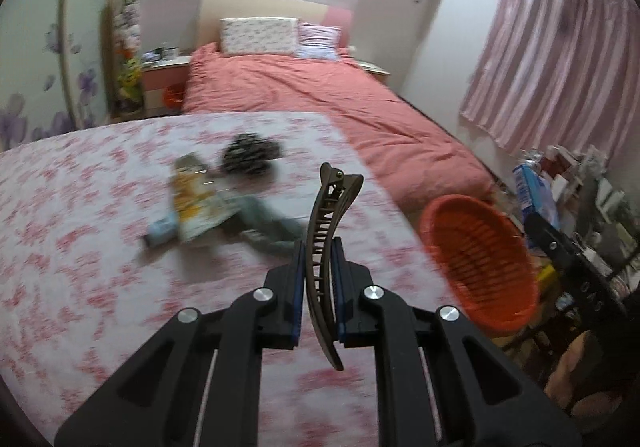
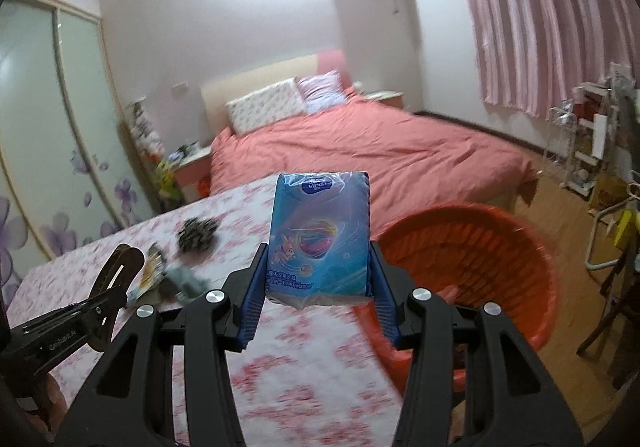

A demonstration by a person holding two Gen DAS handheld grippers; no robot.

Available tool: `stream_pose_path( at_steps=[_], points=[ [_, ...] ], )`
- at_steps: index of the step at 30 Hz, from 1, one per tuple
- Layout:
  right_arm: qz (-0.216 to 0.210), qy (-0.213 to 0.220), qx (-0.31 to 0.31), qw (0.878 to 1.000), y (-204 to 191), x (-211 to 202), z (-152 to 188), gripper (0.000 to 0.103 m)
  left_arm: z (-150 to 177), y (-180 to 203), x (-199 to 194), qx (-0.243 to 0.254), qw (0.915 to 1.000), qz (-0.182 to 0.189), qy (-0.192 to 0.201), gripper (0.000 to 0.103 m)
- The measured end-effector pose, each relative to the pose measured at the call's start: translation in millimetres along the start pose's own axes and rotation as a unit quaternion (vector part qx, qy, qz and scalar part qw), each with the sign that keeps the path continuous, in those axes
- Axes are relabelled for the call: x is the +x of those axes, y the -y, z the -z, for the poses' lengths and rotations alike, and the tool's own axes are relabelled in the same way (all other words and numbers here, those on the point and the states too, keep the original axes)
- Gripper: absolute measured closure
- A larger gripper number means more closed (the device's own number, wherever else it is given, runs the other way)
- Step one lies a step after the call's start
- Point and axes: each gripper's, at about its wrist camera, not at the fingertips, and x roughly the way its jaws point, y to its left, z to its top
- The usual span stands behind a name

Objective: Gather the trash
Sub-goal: 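Carry hair clip and tissue pack over the orange basket and open both tools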

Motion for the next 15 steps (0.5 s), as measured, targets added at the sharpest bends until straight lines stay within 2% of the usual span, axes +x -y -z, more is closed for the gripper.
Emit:
stream_pose_path(
  at_steps=[5, 11, 15],
  points=[
    [0.034, 0.025, 0.016, 0.999, 30.7, 4.3, -5.3, 0.055, -10.0, 52.2, 20.6, 0.026, 0.9984, 0.049, -0.007, 0.09],
    [0.052, 0.022, 0.046, 0.997, 63.5, 18.9, -8.2, 0.055, -14.9, 116.1, 54.0, 0.069, 0.9922, 0.1, -0.023, 0.09],
    [0.053, 0.014, 0.07, 0.996, 83.9, 30.5, -8.2, 0.055, -14.1, 148.3, 85.6, 0.086, 0.9878, 0.122, -0.045, 0.09]
  ],
)
